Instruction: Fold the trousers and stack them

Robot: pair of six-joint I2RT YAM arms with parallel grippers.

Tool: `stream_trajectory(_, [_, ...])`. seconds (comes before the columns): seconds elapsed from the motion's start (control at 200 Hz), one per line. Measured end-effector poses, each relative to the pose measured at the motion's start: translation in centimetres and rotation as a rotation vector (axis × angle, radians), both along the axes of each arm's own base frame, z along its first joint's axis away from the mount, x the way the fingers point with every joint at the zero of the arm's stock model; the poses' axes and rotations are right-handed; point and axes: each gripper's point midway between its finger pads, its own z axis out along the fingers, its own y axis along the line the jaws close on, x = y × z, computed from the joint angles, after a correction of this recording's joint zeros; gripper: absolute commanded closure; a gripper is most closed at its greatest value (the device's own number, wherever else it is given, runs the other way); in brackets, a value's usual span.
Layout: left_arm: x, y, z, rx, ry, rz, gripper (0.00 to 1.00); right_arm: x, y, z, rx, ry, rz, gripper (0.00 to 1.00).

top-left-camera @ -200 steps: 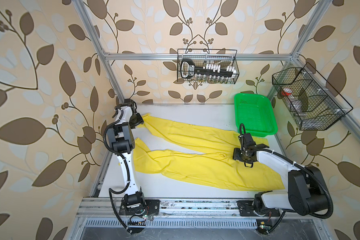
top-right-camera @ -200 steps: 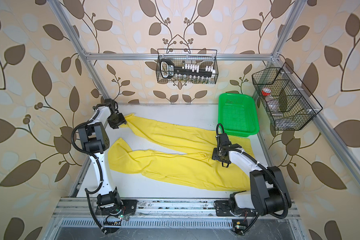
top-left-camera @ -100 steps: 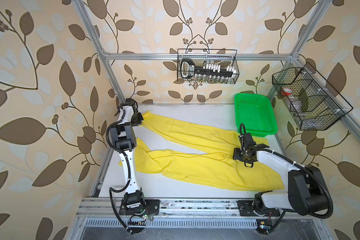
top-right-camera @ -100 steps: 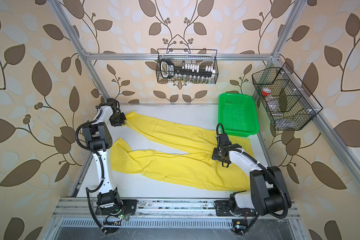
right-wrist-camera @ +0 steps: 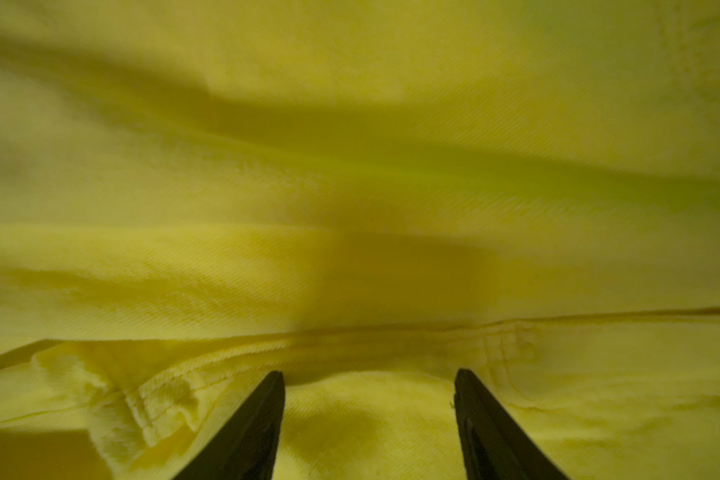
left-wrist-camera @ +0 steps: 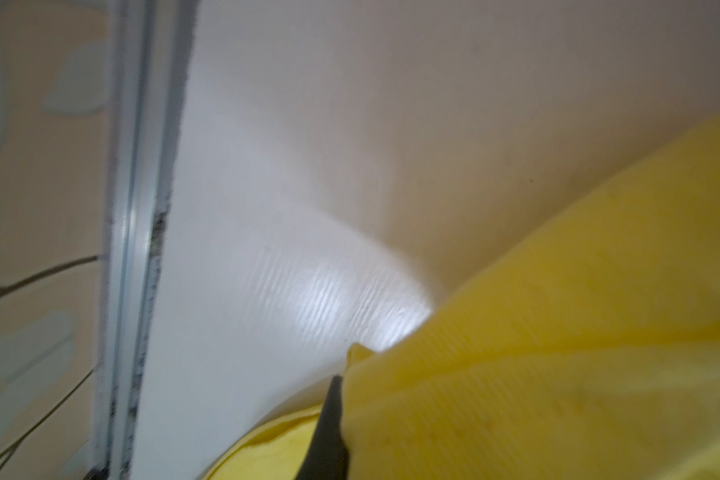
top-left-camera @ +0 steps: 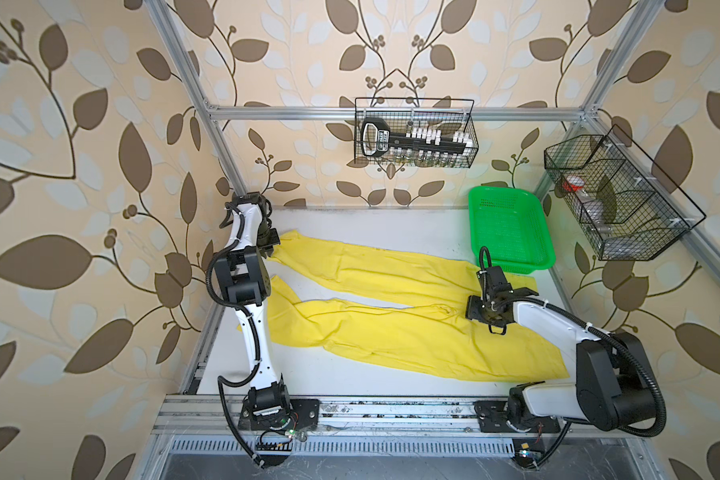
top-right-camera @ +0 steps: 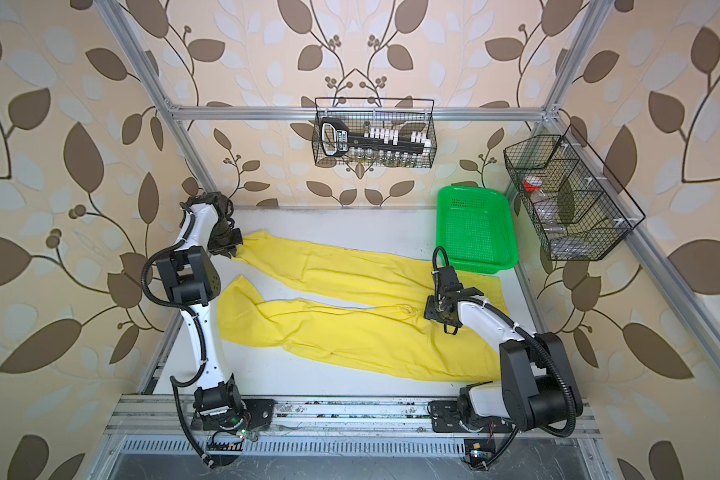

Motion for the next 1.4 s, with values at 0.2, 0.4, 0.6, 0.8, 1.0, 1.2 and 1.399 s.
stream_trajectory(0.2, [-1.3, 2.9, 1.5, 0.155, 0.075, -0.023, 0.81, 0.1, 0.2, 0.0, 0.001, -0.003, 0.007, 0.34])
stream_trajectory(0.4, [-0.2, 4.6, 0.4, 0.237, 0.102, -0.039, 0.62, 0.0, 0.3, 0.0, 0.001, -0.003, 0.010, 0.34])
stream_trajectory(0.6, [0.3, 5.6, -3.5, 0.257, 0.166, -0.044, 0.37, 0.0, 0.4, 0.0, 0.004, -0.002, 0.014, 0.34])
stream_trajectory(0.8, [0.2, 6.2, -4.8, 0.267, 0.188, -0.027, 0.29, 0.0, 0.5, 0.0, 0.004, -0.003, 0.016, 0.34])
stream_trajectory(1.0, [0.8, 2.5, -4.7, 0.037, 0.051, -0.004, 0.27, 0.0, 0.6, 0.0, 0.004, -0.004, 0.018, 0.34])
stream_trajectory(1.2, [2.6, -3.3, -2.7, -0.191, -0.101, -0.013, 0.28, 0.2, 0.6, 0.1, 0.005, -0.010, 0.019, 0.34])
stream_trajectory(1.399, [5.4, -7.5, -2.7, -0.294, -0.191, -0.027, 0.37, 0.2, 0.6, 0.1, 0.005, -0.010, 0.019, 0.34])
